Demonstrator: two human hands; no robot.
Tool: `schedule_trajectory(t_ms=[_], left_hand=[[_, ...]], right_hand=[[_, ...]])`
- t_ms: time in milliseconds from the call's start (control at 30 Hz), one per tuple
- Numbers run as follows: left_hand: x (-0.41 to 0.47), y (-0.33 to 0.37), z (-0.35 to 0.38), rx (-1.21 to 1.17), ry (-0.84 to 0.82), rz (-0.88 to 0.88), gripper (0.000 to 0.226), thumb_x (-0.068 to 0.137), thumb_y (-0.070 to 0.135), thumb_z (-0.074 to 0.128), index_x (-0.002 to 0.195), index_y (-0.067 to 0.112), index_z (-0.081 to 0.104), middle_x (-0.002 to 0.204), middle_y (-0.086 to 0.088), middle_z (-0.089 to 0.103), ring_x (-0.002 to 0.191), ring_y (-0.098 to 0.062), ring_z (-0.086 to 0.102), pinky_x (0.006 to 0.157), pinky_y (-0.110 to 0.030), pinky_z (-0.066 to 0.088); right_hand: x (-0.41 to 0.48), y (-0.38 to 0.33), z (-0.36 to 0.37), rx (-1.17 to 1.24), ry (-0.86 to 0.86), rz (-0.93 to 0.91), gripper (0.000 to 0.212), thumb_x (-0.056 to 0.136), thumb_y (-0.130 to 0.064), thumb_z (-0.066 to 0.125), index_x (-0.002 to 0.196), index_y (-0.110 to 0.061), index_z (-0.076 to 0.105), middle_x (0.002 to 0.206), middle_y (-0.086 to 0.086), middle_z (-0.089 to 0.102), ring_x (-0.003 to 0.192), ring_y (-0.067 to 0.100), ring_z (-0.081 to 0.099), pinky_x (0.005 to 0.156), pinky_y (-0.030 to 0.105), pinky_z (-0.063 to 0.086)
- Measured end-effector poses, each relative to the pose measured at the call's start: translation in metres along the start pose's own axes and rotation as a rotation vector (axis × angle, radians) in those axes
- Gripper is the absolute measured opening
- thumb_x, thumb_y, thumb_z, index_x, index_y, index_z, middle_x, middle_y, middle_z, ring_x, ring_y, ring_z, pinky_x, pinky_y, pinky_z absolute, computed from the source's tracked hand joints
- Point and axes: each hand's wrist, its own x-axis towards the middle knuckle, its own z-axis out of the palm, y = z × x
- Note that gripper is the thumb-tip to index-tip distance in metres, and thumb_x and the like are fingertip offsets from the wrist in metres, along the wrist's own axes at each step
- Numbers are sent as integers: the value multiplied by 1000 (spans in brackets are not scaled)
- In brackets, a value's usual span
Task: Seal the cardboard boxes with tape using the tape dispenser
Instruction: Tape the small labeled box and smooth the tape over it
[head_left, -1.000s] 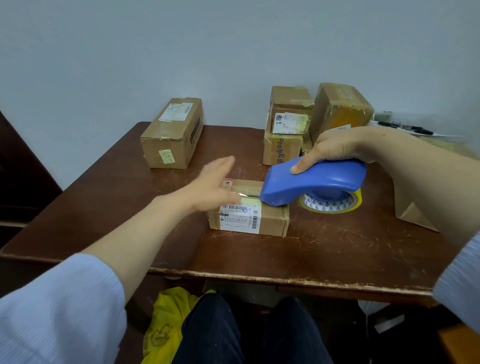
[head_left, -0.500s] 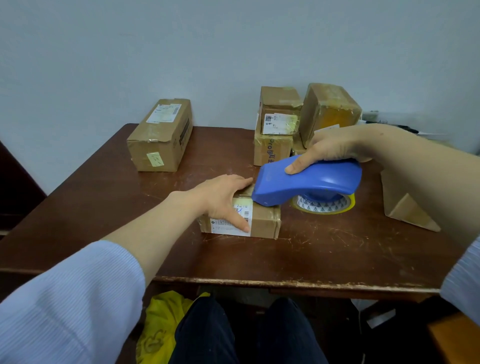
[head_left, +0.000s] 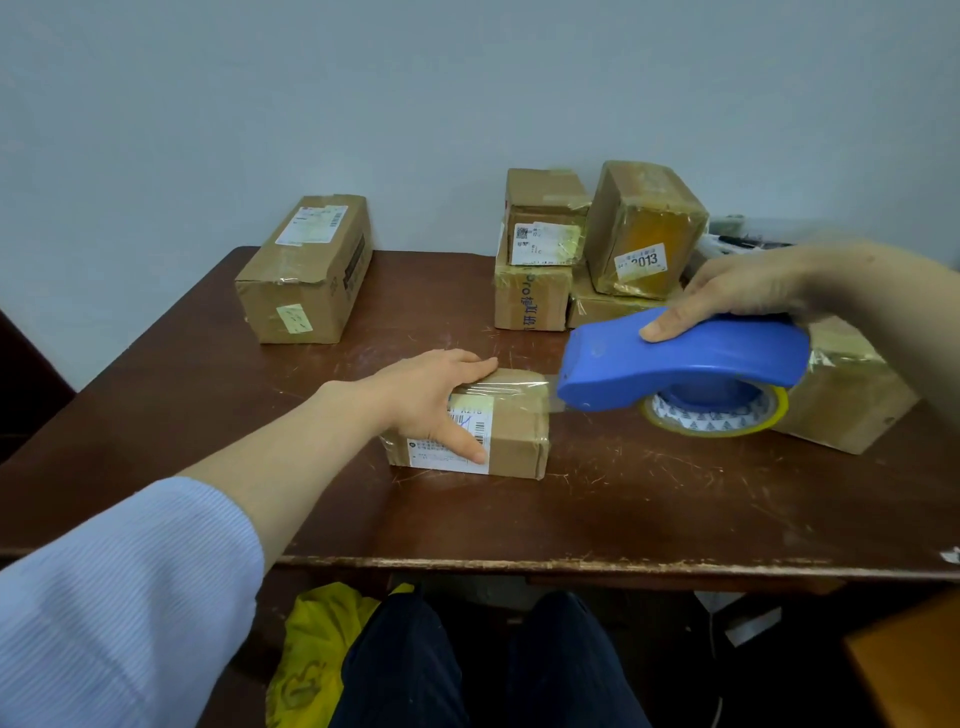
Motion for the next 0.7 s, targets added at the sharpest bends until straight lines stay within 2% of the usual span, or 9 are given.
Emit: schedule_trajectory(t_ms=[233,333,400,500,567,600,667,700], left_hand=[[-1,3,0,-1,-1,-9,112,65,59,75,152,29,11,156,7,18,142,-16,17,116,-42,19],[0,0,1,6,-4,-7,113,65,60,75,152,30,10,156,6,18,142,-16,16,116,-43,20],[1,0,1,-3,-9,3,114,64,60,76,151,34,7,155,7,21,141,-17,19,115,-42,21],[3,0,0,-43,-4,32,116,63,56,79,149,43,1,150,6,29,136,-17,26,110,-36,26],[3,1,-2,-31,-17,25,118,63,55,79,149,42,-1,149,5,30,134,-18,28,108,-35,28],[4,2,-3,-8,-28,15,119,63,55,79,150,39,-1,148,5,30,134,-18,29,108,-35,29],[7,7,-6,65,-54,-12,123,63,57,79,151,31,-2,146,3,32,131,-19,34,105,-35,36],[9,11,-7,102,-67,-25,124,63,56,79,152,28,-2,142,1,33,127,-20,37,101,-35,39]], right_hand=[[6,13,7,23,-35,11,69,35,-61,78,79,-8,75,78,12,72,61,22,68,53,27,52],[9,9,11,9,-69,38,55,53,-56,83,79,-8,74,77,11,72,59,21,67,55,27,51],[14,7,18,-9,-94,63,47,62,-51,78,80,-8,73,75,9,72,58,20,66,56,27,50],[20,5,21,-44,-105,56,52,61,-50,80,91,-9,71,82,10,72,63,20,67,57,27,52],[23,3,20,-47,-82,1,57,63,-48,81,109,-17,67,97,6,71,76,20,68,63,29,54],[23,1,19,-43,-68,-33,55,69,-46,79,117,-26,63,105,-3,68,84,17,67,68,28,53],[20,-3,18,-71,-60,-101,47,79,-41,70,124,-42,57,114,-22,57,98,9,61,77,24,48],[19,-4,18,-100,-70,-129,43,81,-39,68,123,-45,58,118,-24,56,102,7,60,81,23,47]])
